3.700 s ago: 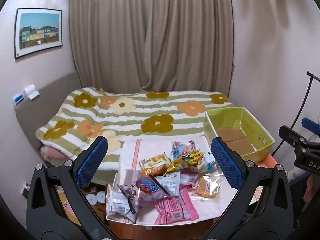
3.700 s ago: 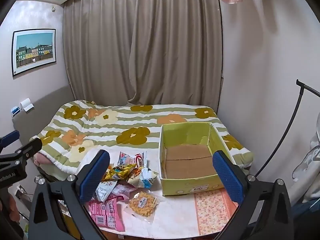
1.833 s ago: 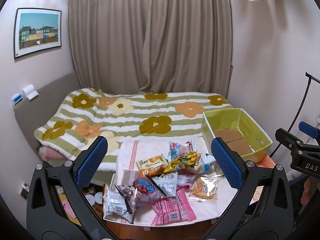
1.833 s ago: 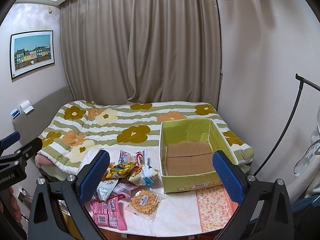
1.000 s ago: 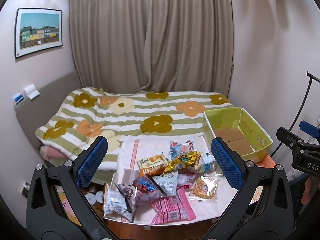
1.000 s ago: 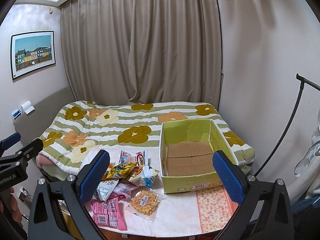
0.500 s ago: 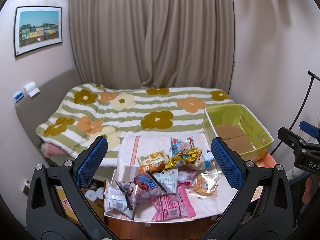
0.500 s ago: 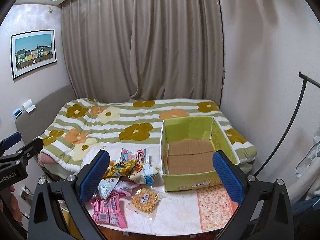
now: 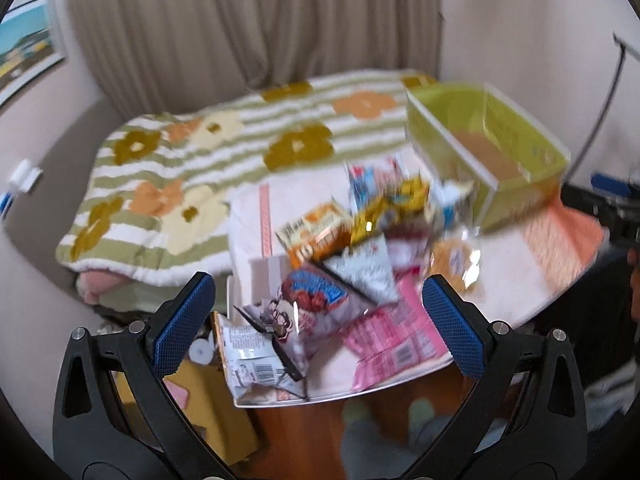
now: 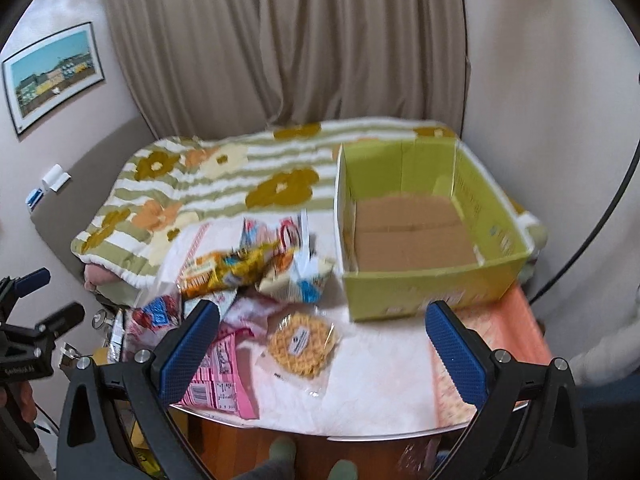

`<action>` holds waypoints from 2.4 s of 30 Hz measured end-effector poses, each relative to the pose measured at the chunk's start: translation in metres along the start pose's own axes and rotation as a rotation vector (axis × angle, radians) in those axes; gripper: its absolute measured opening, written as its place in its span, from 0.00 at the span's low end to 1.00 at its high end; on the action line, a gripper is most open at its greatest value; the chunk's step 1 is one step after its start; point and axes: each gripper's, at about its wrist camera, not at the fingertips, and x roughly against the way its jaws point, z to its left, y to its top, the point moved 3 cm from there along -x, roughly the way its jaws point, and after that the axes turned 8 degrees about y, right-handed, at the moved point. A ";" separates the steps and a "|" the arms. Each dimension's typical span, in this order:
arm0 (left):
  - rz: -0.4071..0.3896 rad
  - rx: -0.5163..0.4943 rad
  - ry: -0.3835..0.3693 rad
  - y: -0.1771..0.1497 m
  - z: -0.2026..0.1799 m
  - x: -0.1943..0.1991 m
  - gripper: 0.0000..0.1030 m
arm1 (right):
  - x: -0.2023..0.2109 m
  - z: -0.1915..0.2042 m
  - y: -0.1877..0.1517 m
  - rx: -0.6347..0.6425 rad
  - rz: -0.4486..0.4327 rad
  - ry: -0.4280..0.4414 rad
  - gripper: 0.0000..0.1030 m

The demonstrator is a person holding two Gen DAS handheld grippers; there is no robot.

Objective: Organize snacks
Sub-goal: 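Grasp the Sponge cookie bag with the left tool while the right tool grasps the waffle, then carry both snacks over the cardboard box and release them inside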

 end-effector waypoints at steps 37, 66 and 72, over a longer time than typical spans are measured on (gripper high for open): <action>0.400 -0.341 -0.520 -0.037 -0.003 -0.187 0.75 | -0.202 -0.030 -0.064 -0.283 0.352 -0.183 1.00; 0.237 -0.191 -0.490 0.008 0.030 -0.122 0.66 | -0.133 -0.047 -0.012 -0.261 0.245 -0.169 0.72; 0.172 -0.162 -0.513 0.035 0.032 -0.106 0.66 | -0.082 -0.036 -0.007 -0.238 0.188 -0.172 0.72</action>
